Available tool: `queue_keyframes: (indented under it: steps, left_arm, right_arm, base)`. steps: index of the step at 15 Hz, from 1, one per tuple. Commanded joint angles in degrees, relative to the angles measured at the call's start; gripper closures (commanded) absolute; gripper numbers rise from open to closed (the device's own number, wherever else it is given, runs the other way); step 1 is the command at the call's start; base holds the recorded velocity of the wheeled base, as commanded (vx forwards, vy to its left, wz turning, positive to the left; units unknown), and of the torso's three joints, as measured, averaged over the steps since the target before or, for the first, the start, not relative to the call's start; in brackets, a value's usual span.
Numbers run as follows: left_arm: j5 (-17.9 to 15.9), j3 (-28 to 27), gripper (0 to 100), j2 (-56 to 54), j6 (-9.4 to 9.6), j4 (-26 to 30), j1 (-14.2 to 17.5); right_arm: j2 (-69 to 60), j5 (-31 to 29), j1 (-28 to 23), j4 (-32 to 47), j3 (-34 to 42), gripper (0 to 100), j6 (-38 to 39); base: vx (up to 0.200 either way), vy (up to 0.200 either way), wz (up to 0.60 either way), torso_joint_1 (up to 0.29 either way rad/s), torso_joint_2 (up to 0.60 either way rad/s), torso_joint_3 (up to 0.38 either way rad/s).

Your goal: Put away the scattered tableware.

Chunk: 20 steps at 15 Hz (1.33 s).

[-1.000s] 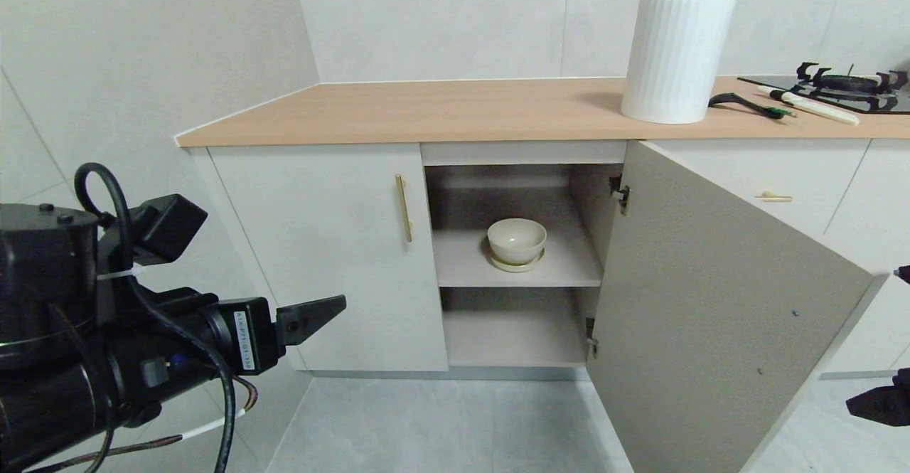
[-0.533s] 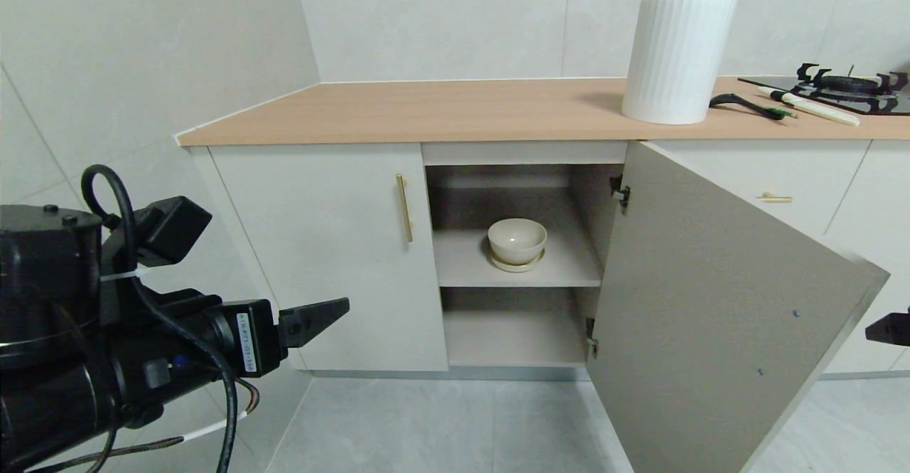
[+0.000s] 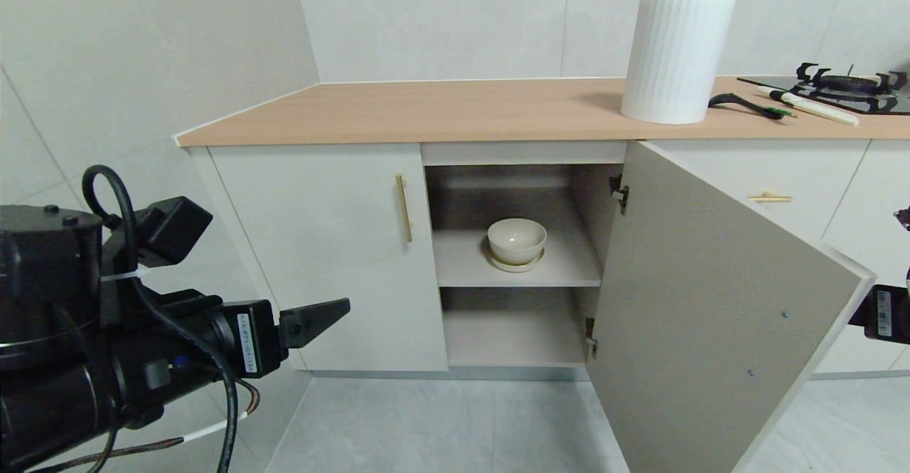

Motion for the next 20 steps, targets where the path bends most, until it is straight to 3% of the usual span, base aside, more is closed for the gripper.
queue_keyframes:
  steps: [1, 7, 13, 16, 20]
  left_arm:
    - [0.01, -0.01, 0, 0.10, -0.10, -0.04, -0.03]
    - [-0.08, -0.01, 0, 0.01, -0.10, -0.12, -0.03]
    - [-0.60, 0.07, 0, 0.19, -0.10, -0.21, -0.03]
    - [-0.60, -0.10, 0, 0.10, -0.10, -0.30, -0.03]
    - [-0.60, -0.19, 0, -0.16, -0.10, -0.30, -0.03]
  right_arm:
    - [0.72, 0.12, 2.44, -2.07, 1.84, 0, 0.15]
    - [0.72, 0.56, 12.02, -3.92, 3.42, 0, 4.54]
    - [6.52, 6.10, 23.97, -6.73, 1.49, 0, 6.47]
    - [13.46, 8.65, 26.52, -12.44, -1.50, 0, 6.21]
    - [21.55, 13.57, 28.02, -13.14, -8.53, 0, 6.21]
  base:
    - [0.000, 0.000, 0.00, 0.000, 0.00, 0.000]
    - [0.000, 0.000, 0.00, 0.000, 0.00, 0.000]
    - [0.000, 0.000, 0.00, 0.000, 0.00, 0.000]
    - [0.000, 0.000, 0.00, 0.000, 0.00, 0.000]
    - [0.000, 0.000, 0.00, 0.000, 0.00, 0.000]
